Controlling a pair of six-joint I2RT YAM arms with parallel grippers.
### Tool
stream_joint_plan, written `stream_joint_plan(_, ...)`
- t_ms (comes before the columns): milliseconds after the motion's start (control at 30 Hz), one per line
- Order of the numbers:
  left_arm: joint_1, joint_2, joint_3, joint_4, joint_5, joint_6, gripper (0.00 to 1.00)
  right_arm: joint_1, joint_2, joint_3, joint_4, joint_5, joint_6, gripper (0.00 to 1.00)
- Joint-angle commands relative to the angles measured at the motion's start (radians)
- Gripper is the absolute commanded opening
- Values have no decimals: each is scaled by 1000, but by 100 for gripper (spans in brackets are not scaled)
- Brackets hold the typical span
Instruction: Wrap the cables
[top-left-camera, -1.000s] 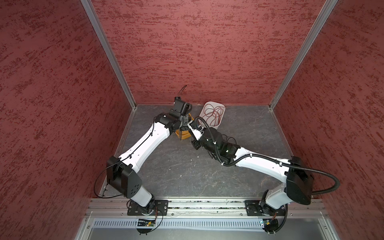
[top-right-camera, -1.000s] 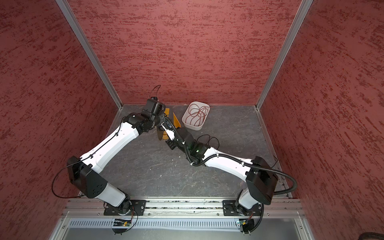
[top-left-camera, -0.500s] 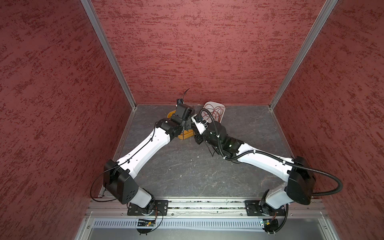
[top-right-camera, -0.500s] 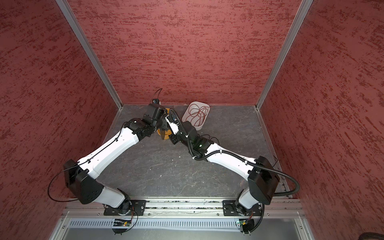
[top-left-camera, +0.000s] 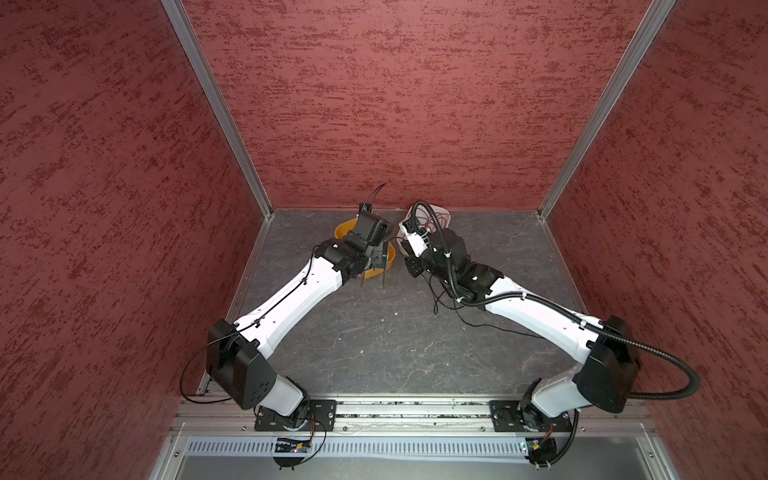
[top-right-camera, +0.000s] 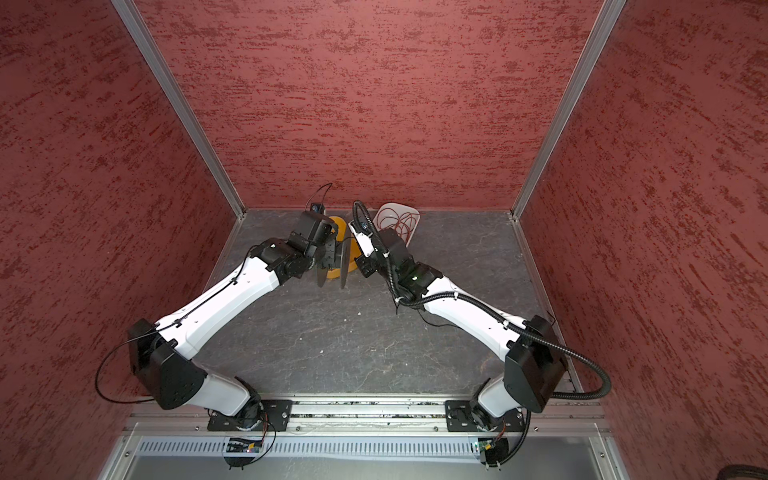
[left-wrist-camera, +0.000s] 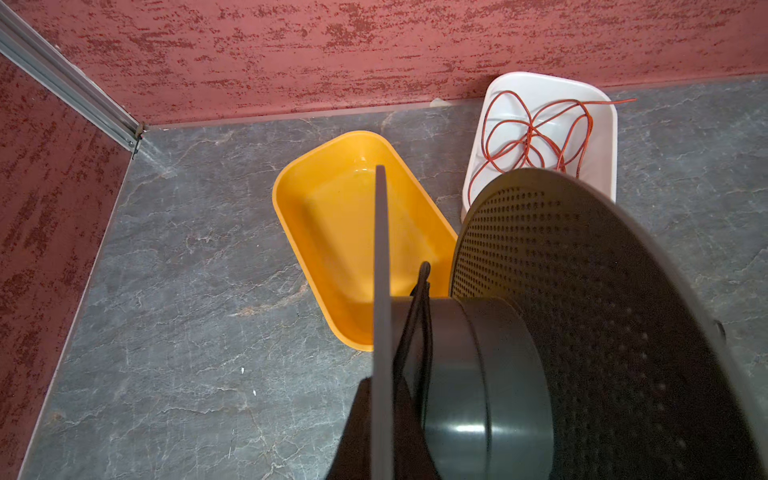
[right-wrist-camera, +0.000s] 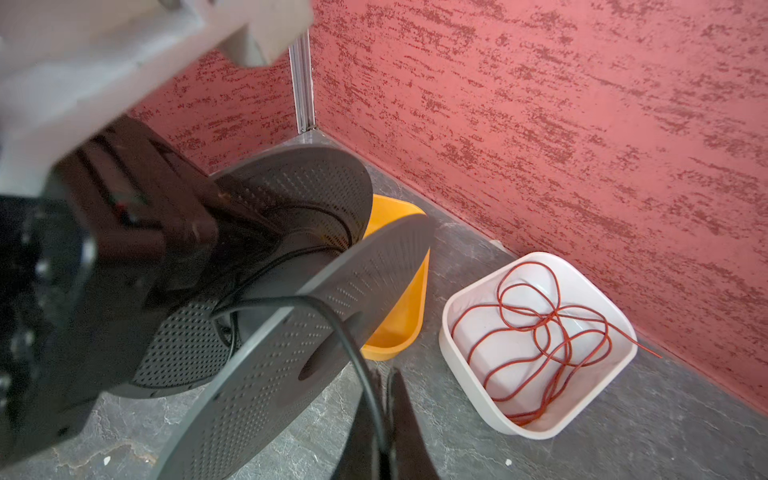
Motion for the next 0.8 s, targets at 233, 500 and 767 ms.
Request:
stream_joint_plan(233,-42,-60,-17,36,-26,77,0,-56,67,160,-105,88,-81,0)
stream_joint_plan(500,-46,-113,-14,10,39,98,0,-164,123,236,-197,-72,-10,0)
stream_joint_plan(767,-53,-157,37,-56,140,95,0,-249,167,129,-63,-254,30,3)
